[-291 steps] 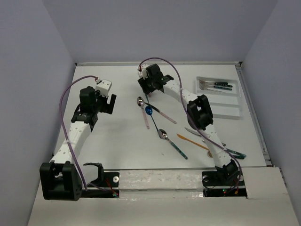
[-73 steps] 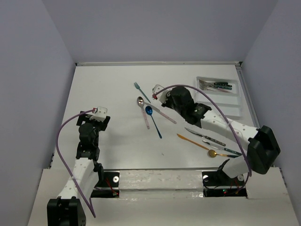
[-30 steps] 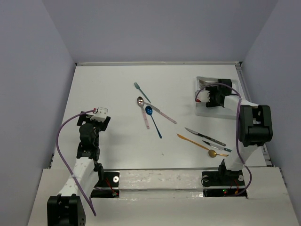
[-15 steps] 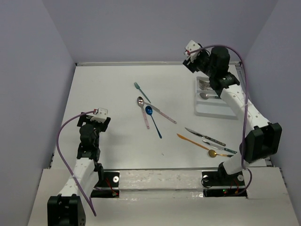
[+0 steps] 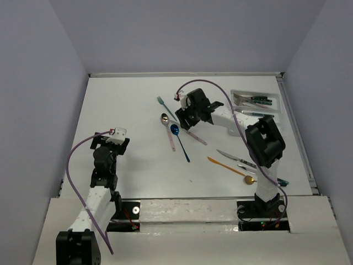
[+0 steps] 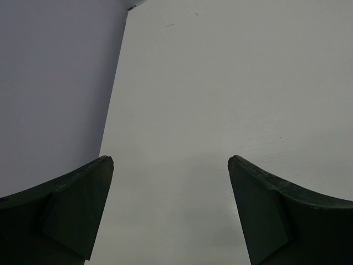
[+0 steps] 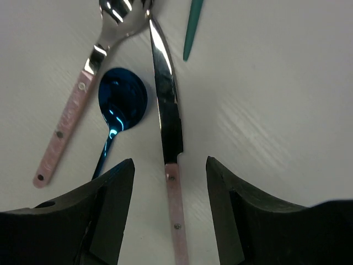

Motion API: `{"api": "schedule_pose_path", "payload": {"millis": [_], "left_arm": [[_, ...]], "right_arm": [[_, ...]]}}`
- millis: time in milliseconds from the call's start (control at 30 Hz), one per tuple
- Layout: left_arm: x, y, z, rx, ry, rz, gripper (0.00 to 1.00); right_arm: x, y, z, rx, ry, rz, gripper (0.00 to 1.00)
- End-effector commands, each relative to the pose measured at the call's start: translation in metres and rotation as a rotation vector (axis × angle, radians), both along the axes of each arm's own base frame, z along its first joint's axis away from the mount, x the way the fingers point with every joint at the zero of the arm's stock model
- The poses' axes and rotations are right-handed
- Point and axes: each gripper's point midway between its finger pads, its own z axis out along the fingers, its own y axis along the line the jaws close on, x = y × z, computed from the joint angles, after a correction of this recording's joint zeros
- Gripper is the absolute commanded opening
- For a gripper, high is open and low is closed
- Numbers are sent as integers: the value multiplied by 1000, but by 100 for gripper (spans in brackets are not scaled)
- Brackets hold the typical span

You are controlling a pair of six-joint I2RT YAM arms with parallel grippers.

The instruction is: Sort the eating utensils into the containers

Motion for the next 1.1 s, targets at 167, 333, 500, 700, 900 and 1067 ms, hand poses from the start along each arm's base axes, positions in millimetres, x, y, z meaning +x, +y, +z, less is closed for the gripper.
{"api": "schedule_pose_path", "payload": {"millis": [167,333,500,700,900,1067], "left_arm": [[3,3,22,10,-92,14,99],[3,3,21,11,-89,12,99],[3,3,21,11,-87,12,99],[3,4,21,10,-87,15,99],[3,4,20,13,-85,13,99],[3,3,20,13,-87,12,99]], "right_arm": [[-19,-22,-20,-115,45,-120,64],[-31,-30,-55,-175,111,-110,63],[-31,-31,-75,-226,125,-116,63],[-22,-46,-92,-326,121,-162,37],[-23,-58,-93,-391,99,-147,0],[-22,-61,-69,-392,41,-111,0]]}}
